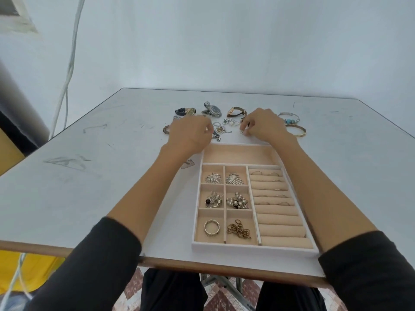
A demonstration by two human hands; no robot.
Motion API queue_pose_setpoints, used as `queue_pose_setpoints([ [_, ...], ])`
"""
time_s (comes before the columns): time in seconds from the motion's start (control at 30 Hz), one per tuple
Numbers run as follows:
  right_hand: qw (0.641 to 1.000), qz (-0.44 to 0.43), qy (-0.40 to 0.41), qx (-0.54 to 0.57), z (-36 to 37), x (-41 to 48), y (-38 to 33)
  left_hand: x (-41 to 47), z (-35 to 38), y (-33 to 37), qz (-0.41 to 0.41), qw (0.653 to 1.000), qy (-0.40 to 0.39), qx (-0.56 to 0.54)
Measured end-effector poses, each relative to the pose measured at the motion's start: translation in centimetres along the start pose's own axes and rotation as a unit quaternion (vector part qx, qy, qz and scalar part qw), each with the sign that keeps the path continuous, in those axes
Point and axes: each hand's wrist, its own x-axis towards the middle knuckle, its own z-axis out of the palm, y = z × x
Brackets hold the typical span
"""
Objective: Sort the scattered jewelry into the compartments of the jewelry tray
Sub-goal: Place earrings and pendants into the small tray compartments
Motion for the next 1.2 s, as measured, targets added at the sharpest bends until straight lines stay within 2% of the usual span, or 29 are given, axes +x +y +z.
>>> queue_pose_setpoints([
  [0.23, 1.0, 0.008, -0.015, -0.018, 0.3, 0.2, 0.2, 4.7, 2.9, 1.6, 0.031, 0.994, 0.035, 0.098],
  [0.53, 0.999, 0.04, -0.014, -0.026, 0.2, 0.1, 0.0, 6.3, 4.0, 1.7, 0.018, 0.992, 0.037, 0.122],
  [0.87, 0.999, 0.029, -0.029, 0.002, 0.0, 0.3, 0.6, 5.2, 2.9, 1.4, 0.001, 0.997, 0.071, -0.034],
  [1.03, 1.0, 0.021, -0.006, -0.008, 0.0, 0.1, 0.8, 4.3, 2.0, 1.2, -0.012, 0.983, 0.078, -0.168],
  [1.2, 0.999, 0.027, -0.018, -0.02, 0.2, 0.2, 0.9, 4.2, 1.1, 0.8, -0.011, 0.972, 0.1, -0.214],
])
